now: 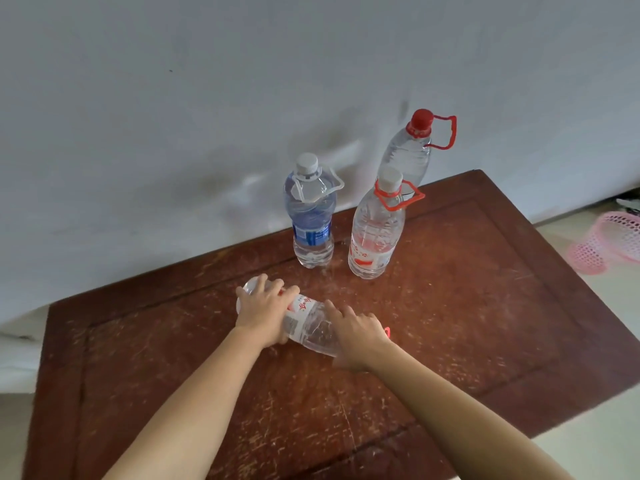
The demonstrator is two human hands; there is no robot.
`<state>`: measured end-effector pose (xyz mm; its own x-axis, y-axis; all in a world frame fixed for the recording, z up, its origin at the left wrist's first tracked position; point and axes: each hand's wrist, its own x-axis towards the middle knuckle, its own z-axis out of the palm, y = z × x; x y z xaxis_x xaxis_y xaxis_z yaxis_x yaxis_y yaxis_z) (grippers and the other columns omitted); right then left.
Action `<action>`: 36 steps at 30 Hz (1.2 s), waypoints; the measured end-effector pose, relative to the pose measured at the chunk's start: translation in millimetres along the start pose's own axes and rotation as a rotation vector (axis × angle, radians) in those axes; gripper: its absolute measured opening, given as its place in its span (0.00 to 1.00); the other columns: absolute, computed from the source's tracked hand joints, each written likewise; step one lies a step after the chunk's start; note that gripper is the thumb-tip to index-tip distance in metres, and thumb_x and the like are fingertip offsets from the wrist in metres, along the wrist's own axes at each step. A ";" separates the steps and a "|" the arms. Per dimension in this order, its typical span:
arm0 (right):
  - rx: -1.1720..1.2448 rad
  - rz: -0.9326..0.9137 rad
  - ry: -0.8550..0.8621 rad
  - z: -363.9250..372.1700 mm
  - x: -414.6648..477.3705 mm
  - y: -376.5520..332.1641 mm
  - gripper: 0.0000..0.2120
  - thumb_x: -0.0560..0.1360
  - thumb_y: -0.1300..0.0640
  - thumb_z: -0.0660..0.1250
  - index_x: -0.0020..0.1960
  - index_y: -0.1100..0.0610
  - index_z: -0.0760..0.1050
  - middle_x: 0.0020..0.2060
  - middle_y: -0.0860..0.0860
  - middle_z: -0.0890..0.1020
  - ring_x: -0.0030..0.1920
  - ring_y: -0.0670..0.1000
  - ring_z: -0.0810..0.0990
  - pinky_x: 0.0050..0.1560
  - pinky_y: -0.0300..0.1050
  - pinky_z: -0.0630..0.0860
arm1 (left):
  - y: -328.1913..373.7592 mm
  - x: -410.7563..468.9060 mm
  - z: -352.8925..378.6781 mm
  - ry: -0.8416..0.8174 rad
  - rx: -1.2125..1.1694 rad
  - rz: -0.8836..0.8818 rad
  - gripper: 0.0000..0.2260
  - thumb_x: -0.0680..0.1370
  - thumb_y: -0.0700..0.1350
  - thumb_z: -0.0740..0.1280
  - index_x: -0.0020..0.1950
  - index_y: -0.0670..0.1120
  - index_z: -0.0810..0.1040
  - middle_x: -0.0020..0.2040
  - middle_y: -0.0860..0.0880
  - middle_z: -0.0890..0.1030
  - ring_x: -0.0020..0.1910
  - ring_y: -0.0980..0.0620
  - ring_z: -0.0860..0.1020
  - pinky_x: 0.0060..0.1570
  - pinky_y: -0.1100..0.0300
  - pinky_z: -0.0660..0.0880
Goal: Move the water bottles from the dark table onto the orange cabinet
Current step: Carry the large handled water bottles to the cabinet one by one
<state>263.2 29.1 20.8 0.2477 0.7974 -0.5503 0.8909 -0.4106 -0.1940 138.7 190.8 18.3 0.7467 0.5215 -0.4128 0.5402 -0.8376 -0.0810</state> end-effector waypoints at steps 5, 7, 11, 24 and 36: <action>0.062 0.061 0.090 21.4 -0.9 0.0 0.56 0.69 0.45 0.77 0.81 0.42 0.38 0.76 0.55 0.60 0.74 0.62 0.64 0.74 0.65 0.63 | 1.9 -29.7 13.5 0.015 -0.081 -0.118 0.47 0.62 0.68 0.75 0.76 0.58 0.57 0.72 0.49 0.66 0.72 0.42 0.60 0.63 0.38 0.69; -0.011 0.048 0.163 26.3 3.4 0.7 0.54 0.69 0.38 0.75 0.80 0.41 0.41 0.76 0.55 0.62 0.74 0.62 0.63 0.75 0.65 0.58 | 2.3 -51.6 23.5 0.013 -0.115 -0.186 0.49 0.61 0.72 0.72 0.76 0.58 0.58 0.70 0.49 0.65 0.70 0.44 0.62 0.62 0.42 0.69; -0.086 -0.043 0.221 26.7 8.6 4.4 0.50 0.68 0.28 0.70 0.80 0.41 0.49 0.75 0.53 0.65 0.73 0.61 0.65 0.75 0.63 0.59 | 10.2 -81.6 43.4 -0.035 -0.135 -0.230 0.49 0.59 0.76 0.68 0.74 0.56 0.60 0.69 0.46 0.65 0.69 0.44 0.65 0.68 0.34 0.59; -0.043 -0.073 0.270 54.8 -27.1 7.3 0.43 0.67 0.33 0.74 0.74 0.42 0.57 0.64 0.53 0.70 0.62 0.58 0.74 0.68 0.59 0.69 | 36.9 -123.7 78.2 0.191 -0.141 -0.202 0.45 0.63 0.71 0.72 0.74 0.52 0.65 0.65 0.47 0.77 0.61 0.46 0.77 0.62 0.47 0.73; -0.232 -0.567 0.247 40.0 17.1 39.2 0.48 0.60 0.28 0.75 0.74 0.43 0.62 0.64 0.52 0.75 0.63 0.60 0.76 0.66 0.63 0.69 | 121.3 -153.5 81.6 0.160 -0.295 -0.688 0.43 0.63 0.68 0.74 0.71 0.50 0.63 0.61 0.48 0.77 0.58 0.47 0.77 0.57 0.47 0.73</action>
<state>287.1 8.9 -28.8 -0.2283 0.9513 -0.2071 0.9612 0.1864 -0.2033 58.0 -4.1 -2.2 0.2398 0.9459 -0.2184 0.9682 -0.2494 -0.0174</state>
